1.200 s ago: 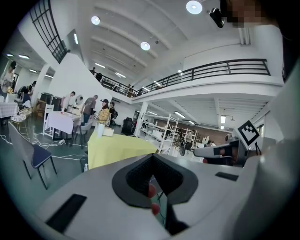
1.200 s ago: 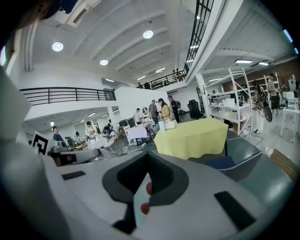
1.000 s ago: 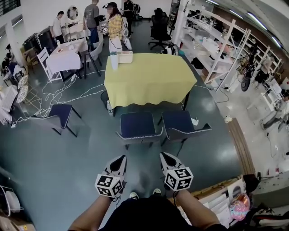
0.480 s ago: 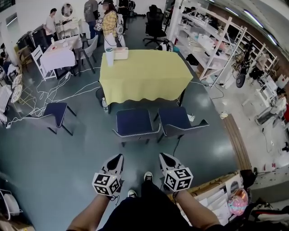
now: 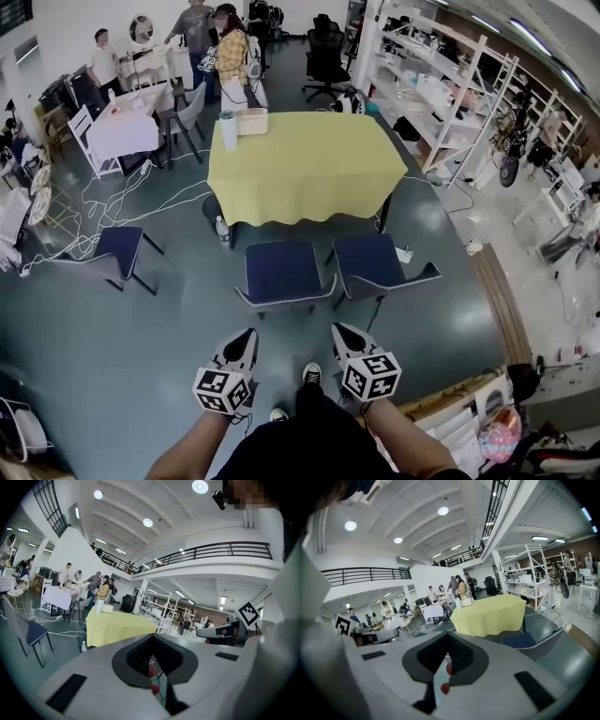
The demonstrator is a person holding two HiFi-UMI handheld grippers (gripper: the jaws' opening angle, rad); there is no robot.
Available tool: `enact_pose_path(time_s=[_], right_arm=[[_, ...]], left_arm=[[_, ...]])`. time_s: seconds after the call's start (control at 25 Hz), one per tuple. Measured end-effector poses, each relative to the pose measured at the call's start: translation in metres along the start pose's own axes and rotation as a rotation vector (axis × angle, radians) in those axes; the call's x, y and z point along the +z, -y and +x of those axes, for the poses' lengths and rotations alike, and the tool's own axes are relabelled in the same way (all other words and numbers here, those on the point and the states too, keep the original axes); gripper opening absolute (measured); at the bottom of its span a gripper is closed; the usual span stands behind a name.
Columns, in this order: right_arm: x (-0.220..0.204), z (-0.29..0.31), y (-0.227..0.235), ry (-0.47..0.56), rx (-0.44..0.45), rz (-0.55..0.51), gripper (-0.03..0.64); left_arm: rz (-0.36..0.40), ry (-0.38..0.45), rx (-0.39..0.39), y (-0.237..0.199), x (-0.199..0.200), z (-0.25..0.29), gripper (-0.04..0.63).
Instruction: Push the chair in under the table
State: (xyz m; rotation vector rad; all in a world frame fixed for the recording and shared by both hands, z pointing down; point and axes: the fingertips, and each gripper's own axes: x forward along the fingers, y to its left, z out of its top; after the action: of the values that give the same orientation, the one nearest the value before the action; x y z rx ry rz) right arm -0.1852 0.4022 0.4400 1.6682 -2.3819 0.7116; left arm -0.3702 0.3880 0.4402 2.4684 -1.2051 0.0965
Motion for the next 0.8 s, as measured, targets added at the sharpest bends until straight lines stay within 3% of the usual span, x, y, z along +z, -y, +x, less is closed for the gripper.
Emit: enact_pose_path(time_s=[0.4, 0.8], right_arm=[[0.043, 0.062, 0.058, -0.007, 0.05, 0.006, 0.014], [0.063, 0.116, 0.097, -0.067, 0.135, 0.008, 0.014]], left_arm=[[-0.004, 0.021, 0.045, -0.015, 0.029, 0.08, 0.009], [-0.019, 0.025, 0.143, -0.033, 0.045, 0.133, 0.009]])
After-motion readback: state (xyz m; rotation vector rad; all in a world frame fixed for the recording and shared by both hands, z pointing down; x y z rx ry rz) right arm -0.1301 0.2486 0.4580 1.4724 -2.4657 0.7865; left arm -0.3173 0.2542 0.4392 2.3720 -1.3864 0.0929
